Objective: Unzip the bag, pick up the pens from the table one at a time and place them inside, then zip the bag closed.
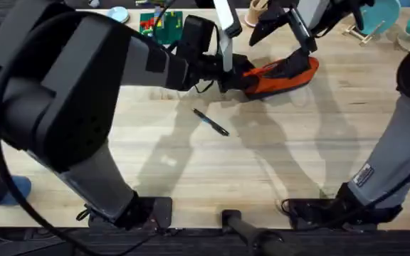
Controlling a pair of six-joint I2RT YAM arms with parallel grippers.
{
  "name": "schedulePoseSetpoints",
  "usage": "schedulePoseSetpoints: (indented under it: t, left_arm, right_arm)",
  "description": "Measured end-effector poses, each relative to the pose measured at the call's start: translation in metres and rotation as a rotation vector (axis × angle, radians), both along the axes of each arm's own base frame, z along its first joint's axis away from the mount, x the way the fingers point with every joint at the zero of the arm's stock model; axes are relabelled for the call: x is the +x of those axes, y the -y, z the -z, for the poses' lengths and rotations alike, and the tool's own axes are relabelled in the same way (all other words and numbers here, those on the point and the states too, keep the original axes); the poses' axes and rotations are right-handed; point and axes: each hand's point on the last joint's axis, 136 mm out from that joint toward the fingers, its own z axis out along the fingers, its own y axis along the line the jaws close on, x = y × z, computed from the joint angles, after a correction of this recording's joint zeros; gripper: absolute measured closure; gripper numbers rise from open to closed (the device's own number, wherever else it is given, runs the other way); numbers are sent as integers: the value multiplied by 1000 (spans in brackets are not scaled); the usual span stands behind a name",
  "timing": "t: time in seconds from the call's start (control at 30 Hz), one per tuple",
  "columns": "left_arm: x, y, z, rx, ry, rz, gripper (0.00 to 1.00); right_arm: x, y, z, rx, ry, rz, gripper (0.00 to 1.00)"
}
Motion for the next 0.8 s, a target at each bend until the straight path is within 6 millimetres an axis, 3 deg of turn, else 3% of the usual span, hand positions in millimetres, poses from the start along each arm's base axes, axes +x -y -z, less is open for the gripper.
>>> schedulePoseSetpoints:
  t: [0.37,0.6,0.67,0.73,0.8]
  left_arm:
    - [0,0,0,0,0,0,958]
    - [0,0,0,0,1,0,953]
    - [0,0,0,-1,1,2,801]
    - [0,0,0,0,-3,1,492]
    - [-1,0,0,-1,-7,0,268]
  right_arm:
    - [8,23,-5,16,2,69,5]
    - [7,36,-33,17,71,104,6]
    - [6,37,-38,17,84,106,6]
    - [6,37,-39,17,89,105,6]
    - [6,37,-39,17,89,105,6]
